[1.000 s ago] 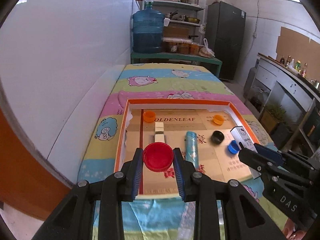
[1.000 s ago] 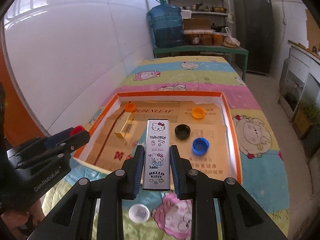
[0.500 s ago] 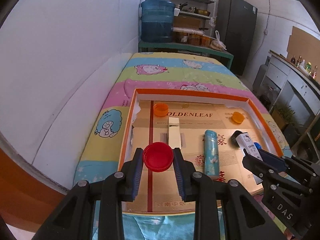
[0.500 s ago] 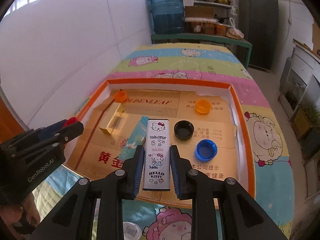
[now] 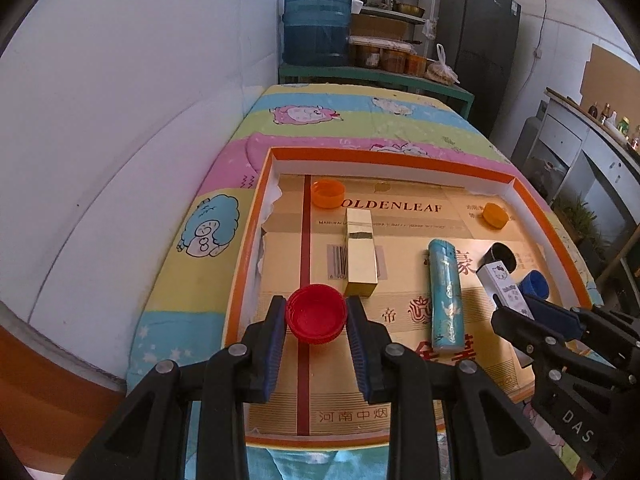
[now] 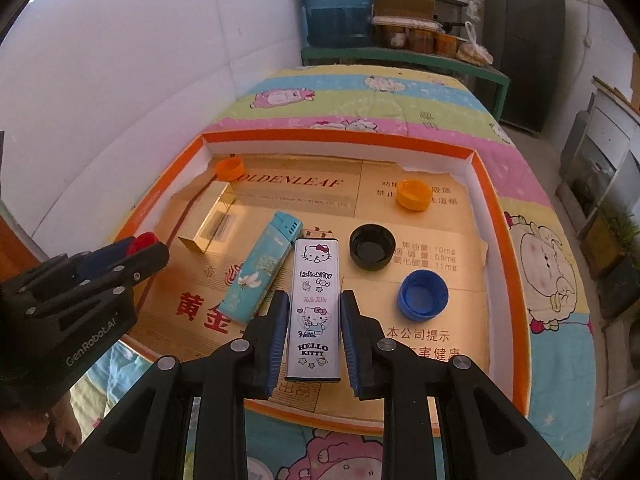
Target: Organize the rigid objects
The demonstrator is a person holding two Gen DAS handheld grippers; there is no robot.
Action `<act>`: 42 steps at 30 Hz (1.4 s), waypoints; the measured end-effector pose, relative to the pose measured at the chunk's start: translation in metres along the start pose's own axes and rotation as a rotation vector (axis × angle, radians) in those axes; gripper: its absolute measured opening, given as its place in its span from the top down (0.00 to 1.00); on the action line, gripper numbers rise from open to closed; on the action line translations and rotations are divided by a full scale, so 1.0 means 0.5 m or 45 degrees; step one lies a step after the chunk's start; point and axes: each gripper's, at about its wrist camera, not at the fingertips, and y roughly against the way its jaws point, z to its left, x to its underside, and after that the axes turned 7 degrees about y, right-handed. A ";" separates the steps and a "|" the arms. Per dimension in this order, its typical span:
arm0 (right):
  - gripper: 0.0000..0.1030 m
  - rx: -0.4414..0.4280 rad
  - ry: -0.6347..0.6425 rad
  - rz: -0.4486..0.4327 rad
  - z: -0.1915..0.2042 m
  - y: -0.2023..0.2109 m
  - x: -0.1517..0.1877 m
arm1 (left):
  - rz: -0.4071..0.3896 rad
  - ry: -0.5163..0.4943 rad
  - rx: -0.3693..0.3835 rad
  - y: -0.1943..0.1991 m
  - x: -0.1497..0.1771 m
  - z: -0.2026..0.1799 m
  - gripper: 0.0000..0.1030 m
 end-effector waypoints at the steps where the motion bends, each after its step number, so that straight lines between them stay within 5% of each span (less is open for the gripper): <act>1: 0.74 0.004 0.006 0.005 0.003 -0.003 0.000 | 0.003 0.001 0.000 -0.002 0.002 0.001 0.71; 13: 0.74 0.037 0.026 0.042 0.011 -0.028 0.007 | 0.034 -0.056 -0.027 -0.025 0.018 -0.014 0.70; 27: 0.68 0.039 0.015 0.008 0.009 -0.010 0.011 | 0.032 -0.044 0.001 -0.019 0.021 -0.022 0.57; 42: 0.68 0.007 -0.027 -0.071 0.011 0.061 0.017 | -0.061 -0.043 0.040 0.063 0.013 -0.029 0.57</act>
